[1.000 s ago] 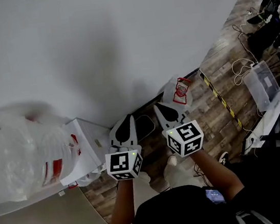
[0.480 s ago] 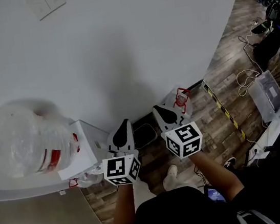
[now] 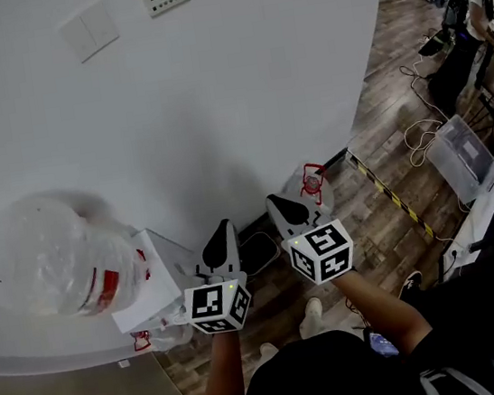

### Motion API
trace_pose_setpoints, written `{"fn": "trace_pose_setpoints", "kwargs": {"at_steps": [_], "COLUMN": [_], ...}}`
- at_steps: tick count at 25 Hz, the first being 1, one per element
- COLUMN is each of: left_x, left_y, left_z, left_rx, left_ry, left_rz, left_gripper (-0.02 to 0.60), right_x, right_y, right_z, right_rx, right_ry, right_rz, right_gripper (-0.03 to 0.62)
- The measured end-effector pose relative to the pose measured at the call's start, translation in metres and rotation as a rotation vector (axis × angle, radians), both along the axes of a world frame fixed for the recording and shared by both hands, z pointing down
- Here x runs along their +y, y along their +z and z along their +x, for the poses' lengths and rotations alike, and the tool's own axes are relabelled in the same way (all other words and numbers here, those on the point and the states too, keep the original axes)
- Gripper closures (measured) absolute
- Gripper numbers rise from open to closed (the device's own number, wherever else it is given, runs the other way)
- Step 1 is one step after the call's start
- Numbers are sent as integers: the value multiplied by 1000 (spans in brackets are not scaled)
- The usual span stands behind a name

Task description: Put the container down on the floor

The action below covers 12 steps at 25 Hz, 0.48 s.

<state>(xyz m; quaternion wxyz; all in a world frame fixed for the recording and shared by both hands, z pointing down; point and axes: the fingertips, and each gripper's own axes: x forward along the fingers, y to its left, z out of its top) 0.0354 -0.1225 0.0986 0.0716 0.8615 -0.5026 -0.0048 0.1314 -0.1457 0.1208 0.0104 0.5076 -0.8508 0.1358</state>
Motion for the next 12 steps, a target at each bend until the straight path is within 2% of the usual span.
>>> {"fn": "trace_pose_setpoints", "kwargs": {"at_steps": [12], "left_x": [72], "left_y": [-18], "left_z": [-49], "left_rx": [-12], "left_ry": [80], "left_rz": [38], "left_gripper": [565], "right_x": [78], "right_y": [-21], "right_z": [-37], "right_rx": [1], "right_ry": [119], "right_rz": [21], "right_gripper": [565]}}
